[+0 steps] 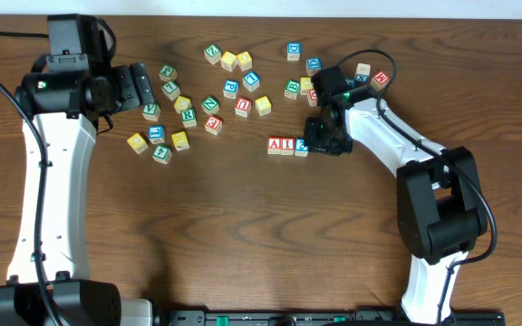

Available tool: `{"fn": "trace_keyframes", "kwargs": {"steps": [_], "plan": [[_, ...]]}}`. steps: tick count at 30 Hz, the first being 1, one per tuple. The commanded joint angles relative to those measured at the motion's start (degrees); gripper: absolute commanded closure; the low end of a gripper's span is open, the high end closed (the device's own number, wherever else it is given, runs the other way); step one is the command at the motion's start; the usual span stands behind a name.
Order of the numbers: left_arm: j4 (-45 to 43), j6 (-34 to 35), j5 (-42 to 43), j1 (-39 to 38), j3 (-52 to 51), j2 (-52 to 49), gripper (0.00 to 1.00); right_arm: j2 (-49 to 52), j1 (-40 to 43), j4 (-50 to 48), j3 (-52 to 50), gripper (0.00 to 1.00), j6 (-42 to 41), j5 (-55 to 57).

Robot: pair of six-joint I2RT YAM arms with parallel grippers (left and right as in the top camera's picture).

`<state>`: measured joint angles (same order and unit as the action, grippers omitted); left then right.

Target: Spell out AI2

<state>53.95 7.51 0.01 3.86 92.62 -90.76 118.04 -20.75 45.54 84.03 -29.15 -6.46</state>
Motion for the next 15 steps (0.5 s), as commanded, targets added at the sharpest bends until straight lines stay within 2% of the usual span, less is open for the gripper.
{"fn": "trace_keyframes", "kwargs": {"steps": [1,15], "plan": [[0.2,0.3,-0.7,0.1,0.9,0.1,0.02,0.2,-0.2,-0.7,-0.3,0.73,-0.8,-0.3],[0.2,0.3,-0.6,0.1,0.9,0.1,0.02,0.2,-2.3,-4.3,-0.3,0.71,-0.3,0.2]]}}
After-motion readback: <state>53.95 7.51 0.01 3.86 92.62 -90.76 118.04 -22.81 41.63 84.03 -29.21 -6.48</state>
